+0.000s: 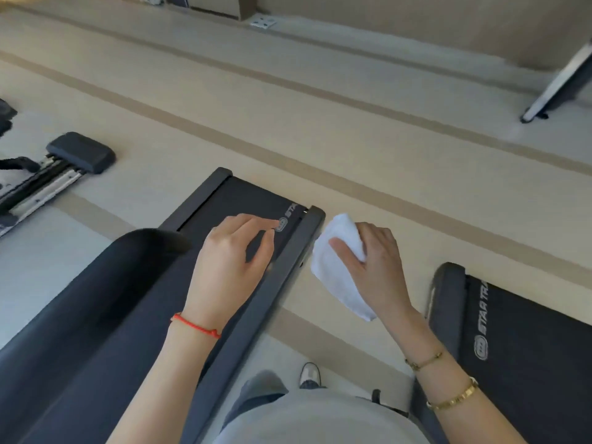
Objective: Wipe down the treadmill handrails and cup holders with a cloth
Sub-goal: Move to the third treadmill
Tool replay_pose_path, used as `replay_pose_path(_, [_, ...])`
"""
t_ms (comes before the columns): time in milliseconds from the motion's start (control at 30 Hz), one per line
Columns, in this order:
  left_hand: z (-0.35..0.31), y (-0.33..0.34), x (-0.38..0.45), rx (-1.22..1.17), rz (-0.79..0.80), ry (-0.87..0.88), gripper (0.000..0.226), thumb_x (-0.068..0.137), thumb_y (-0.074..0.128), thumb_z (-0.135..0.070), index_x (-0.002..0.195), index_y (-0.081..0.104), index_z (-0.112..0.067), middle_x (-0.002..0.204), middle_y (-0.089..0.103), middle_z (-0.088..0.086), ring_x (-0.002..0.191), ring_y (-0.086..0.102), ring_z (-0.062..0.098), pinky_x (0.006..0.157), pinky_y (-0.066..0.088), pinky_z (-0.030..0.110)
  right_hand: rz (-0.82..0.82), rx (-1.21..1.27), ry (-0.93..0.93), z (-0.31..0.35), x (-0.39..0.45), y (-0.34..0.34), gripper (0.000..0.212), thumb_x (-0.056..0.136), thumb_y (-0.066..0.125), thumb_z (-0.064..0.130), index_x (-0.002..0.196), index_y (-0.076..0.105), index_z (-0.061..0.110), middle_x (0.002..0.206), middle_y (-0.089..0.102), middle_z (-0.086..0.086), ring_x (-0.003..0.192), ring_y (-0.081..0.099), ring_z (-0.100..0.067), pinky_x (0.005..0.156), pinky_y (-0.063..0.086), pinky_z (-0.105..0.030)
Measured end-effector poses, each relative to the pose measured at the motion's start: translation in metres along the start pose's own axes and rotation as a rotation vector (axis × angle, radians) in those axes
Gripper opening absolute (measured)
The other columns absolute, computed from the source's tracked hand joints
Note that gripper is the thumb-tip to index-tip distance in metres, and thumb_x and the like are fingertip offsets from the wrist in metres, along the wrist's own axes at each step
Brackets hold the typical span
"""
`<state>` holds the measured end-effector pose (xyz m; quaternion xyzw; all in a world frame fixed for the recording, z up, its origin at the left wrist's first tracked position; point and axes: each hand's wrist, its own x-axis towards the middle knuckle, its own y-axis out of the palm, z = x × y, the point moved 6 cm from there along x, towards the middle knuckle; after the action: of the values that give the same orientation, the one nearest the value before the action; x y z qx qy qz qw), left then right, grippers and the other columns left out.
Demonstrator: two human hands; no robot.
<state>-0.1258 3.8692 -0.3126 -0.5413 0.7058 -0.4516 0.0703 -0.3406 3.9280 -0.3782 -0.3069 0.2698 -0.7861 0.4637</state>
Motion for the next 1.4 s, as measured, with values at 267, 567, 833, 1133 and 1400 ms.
replay_pose_path(267, [-0.066, 0.117, 0.065, -0.125, 0.343, 0.259, 0.018, 0.093, 0.061, -0.008, 0.106, 0.074, -0.009, 0.102, 0.070, 0.000, 0.092, 0.063, 0.018, 0.082, 0.052, 0.037, -0.254, -0.108, 0.292, -0.072, -0.028, -0.082, 0.027, 0.092, 0.064, 0.034, 0.088, 0.059, 0.008, 0.083, 0.059, 0.000, 0.082, 0.043, -0.016, 0.077, 0.036, -0.035])
replay_pose_path(567, [-0.149, 0.227, 0.131, -0.311, 0.675, 0.610, 0.019, 0.095, 0.060, -0.008, 0.109, 0.072, -0.010, 0.105, 0.070, 0.001, 0.096, 0.064, 0.021, 0.085, 0.052, 0.045, -0.542, -0.247, 0.682, -0.115, -0.055, -0.143, 0.044, 0.090, 0.055, 0.050, 0.102, 0.064, 0.009, 0.095, 0.063, 0.000, 0.093, 0.052, -0.022, 0.084, 0.040, -0.033])
replay_pose_path(833, [-0.225, 0.293, 0.155, -0.451, 0.873, 0.972, 0.018, 0.094, 0.061, -0.011, 0.108, 0.072, -0.012, 0.104, 0.070, -0.004, 0.097, 0.064, 0.015, 0.087, 0.052, 0.038, -0.816, -0.364, 0.985, -0.120, -0.076, -0.163, 0.053, 0.089, 0.045, 0.059, 0.105, 0.063, 0.012, 0.099, 0.065, 0.002, 0.096, 0.052, -0.023, 0.084, 0.037, -0.031])
replay_pose_path(1133, [-0.319, 0.332, 0.123, -0.638, 1.068, 1.380, 0.019, 0.095, 0.059, -0.012, 0.108, 0.072, -0.011, 0.104, 0.071, -0.004, 0.095, 0.064, 0.015, 0.086, 0.051, 0.034, -1.142, -0.433, 1.262, -0.111, -0.112, -0.171, 0.051, 0.089, 0.045, 0.062, 0.102, 0.061, 0.015, 0.098, 0.062, 0.007, 0.098, 0.049, -0.018, 0.085, 0.041, -0.034])
replay_pose_path(1400, [-0.398, 0.318, 0.063, -0.877, 1.175, 1.551, 0.021, 0.096, 0.057, -0.015, 0.113, 0.070, -0.012, 0.104, 0.071, -0.004, 0.099, 0.065, 0.016, 0.091, 0.051, 0.035, -1.384, -0.602, 1.406, -0.067, -0.156, -0.200, 0.045, 0.090, 0.046, 0.059, 0.099, 0.060, 0.017, 0.095, 0.062, 0.008, 0.096, 0.048, -0.015, 0.084, 0.041, -0.032])
